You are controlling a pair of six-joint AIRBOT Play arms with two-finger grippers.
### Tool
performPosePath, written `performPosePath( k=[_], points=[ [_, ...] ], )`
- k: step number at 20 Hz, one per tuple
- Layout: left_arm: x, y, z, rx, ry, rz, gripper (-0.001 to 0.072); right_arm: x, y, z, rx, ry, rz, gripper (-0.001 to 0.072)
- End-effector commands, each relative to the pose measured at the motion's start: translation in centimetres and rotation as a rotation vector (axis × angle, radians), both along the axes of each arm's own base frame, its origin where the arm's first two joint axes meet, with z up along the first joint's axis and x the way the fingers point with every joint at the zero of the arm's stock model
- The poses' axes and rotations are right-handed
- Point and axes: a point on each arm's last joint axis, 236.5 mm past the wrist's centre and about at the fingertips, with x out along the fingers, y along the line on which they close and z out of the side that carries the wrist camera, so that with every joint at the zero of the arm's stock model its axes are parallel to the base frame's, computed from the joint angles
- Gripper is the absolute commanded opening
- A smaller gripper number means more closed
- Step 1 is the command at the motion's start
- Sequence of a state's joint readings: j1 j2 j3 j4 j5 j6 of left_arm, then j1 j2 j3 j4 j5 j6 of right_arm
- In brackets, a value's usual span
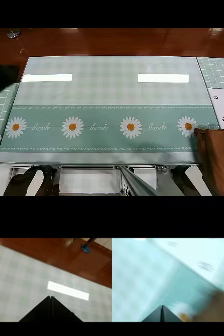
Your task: Fold the shirts.
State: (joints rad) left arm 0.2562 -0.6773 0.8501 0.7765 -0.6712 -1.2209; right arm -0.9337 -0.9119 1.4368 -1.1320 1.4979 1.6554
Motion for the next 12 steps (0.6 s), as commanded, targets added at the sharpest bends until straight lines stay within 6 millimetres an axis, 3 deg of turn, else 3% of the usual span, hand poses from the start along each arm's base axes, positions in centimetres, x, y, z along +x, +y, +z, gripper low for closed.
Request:
performPosePath(
  k=[1,2,3,4,5,6,7,8,9,10,12],
  points=[
    [3.0,-5.7,5.3,0.194,-0.046,-0.263,0.0016,12.4,14.4,8.4,0.058,-0.447,0.574,0.0030],
    [3.7,-8.3,4.8,0.218,-0.002,-0.312,0.0016,13.4,19.3,6.6,-0.074,-0.392,0.766,0.0030],
    [4.0,-10.1,3.6,0.216,0.051,-0.328,0.0016,14.3,22.2,2.6,-0.209,-0.245,0.838,0.0030],
    [3.8,-11.7,0.9,0.248,0.137,-0.344,0.0016,15.2,22.7,-1.7,-0.330,-0.088,0.790,0.0030],
    [3.3,-12.2,-3.0,0.300,0.264,-0.336,0.0016,15.7,21.9,-5.2,-0.460,0.048,0.709,0.0030],
    [2.7,-11.1,-7.3,0.345,0.413,-0.282,0.0016,16.0,21.0,-8.4,-0.565,0.151,0.634,0.0030],
    [1.9,-9.4,-11.9,0.358,0.571,-0.197,0.0018,15.9,21.4,-12.7,-0.579,0.236,0.621,0.0030],
    [1.1,-8.6,-15.2,0.346,0.679,-0.162,0.0019,15.4,22.4,-17.5,-0.526,0.325,0.662,0.0030],
    [0.4,-8.4,-17.4,0.347,0.750,-0.172,0.0018,14.4,22.8,-21.3,-0.474,0.423,0.697,0.0029],
    [-0.1,-8.6,-18.3,0.359,0.787,-0.195,0.0019,13.3,23.0,-23.9,-0.423,0.511,0.718,0.0029],
    [-0.2,-8.6,-18.4,0.361,0.794,-0.198,0.0019,11.9,22.2,-25.6,-0.432,0.617,0.758,0.0030]
  ],
)
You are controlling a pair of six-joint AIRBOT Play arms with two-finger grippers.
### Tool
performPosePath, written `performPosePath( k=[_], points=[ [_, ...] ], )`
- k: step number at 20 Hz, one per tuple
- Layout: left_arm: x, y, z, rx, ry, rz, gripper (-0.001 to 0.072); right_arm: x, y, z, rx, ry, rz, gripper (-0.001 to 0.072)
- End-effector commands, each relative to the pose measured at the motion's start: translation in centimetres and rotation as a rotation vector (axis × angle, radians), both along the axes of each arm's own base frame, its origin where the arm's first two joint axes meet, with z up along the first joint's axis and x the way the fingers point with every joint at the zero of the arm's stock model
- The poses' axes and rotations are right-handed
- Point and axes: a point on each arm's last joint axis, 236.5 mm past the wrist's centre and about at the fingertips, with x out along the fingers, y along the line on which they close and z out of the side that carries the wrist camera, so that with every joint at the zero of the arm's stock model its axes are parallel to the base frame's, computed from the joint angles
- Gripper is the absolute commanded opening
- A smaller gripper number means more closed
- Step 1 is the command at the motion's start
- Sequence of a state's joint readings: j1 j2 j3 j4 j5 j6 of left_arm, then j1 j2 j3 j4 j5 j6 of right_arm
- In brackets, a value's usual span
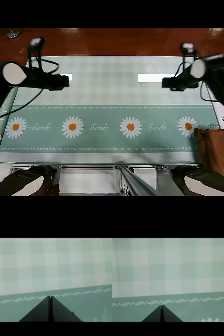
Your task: Fold the shirts.
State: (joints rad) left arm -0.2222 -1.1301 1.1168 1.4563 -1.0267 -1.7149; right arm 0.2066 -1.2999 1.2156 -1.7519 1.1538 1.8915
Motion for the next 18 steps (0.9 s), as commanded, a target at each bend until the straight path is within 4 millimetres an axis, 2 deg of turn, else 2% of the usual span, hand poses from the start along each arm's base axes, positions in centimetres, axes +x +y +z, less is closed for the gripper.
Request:
performPosePath(
  k=[1,5,18],
  points=[
    [-1.3,1.3,-3.2,0.080,0.116,0.043,0.0019,-1.9,-1.2,-4.9,-0.167,0.151,0.043,0.0029],
    [-1.1,1.2,-3.2,0.080,0.107,0.040,0.0019,-1.1,-3.5,-3.9,-0.279,0.123,0.059,0.0030],
    [-1.1,1.2,-3.2,0.080,0.109,0.040,0.0019,-1.1,-3.4,-3.9,-0.278,0.123,0.059,0.0030]
  ],
)
